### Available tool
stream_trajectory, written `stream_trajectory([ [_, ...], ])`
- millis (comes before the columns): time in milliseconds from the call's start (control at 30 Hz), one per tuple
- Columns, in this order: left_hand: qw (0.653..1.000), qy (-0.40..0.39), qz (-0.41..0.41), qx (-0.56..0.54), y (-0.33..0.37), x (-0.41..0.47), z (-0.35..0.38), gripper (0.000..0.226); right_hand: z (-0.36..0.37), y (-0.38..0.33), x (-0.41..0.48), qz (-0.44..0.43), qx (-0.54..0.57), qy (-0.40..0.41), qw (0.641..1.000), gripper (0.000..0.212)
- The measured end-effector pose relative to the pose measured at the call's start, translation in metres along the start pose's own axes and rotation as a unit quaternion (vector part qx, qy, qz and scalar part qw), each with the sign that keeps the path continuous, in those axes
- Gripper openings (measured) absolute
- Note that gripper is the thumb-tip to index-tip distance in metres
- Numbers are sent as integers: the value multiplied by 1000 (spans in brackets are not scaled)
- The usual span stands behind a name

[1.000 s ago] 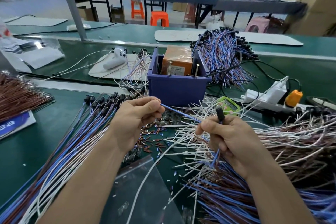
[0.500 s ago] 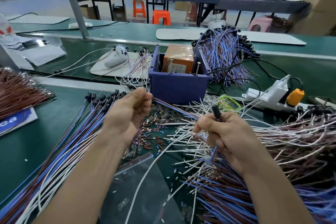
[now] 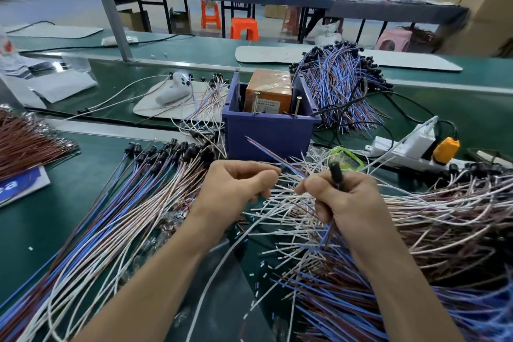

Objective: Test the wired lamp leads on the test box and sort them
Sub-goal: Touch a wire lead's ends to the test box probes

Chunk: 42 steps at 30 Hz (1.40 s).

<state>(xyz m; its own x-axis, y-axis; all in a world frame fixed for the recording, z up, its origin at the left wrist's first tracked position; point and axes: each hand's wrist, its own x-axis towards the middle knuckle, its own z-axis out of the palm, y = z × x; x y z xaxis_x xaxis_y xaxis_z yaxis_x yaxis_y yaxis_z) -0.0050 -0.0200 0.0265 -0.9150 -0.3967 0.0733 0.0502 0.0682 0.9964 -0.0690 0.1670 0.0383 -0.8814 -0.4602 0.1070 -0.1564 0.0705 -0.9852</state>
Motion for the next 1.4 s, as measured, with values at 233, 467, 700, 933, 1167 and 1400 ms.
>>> stream_trajectory([
  [233, 988, -9, -32, -149, 1, 0, 6, 3, 12, -2, -6, -26, -91, -14, 995, 29],
  [467, 988, -16, -11, -152, 1, -1, 8, 22, 20, -9, -14, -42, -154, -8, 987, 44],
  [700, 993, 22, -13, -114, 4, -3, 11, 18, 30, -7, -16, -57, -130, 62, 988, 43],
  [933, 963, 106, -84, -232, 18, 4, 10, 19, 33, 4, -3, 23, 48, 217, 975, 36],
  [1167, 974, 160, -63, -147, 15, 17, 0, 20, 37, 8, 7, 52, 1, 227, 972, 35],
  [1400, 965, 233, -25, -113, 7, 29, -3, 26, 44, 5, 16, 61, -6, 198, 978, 34],
])
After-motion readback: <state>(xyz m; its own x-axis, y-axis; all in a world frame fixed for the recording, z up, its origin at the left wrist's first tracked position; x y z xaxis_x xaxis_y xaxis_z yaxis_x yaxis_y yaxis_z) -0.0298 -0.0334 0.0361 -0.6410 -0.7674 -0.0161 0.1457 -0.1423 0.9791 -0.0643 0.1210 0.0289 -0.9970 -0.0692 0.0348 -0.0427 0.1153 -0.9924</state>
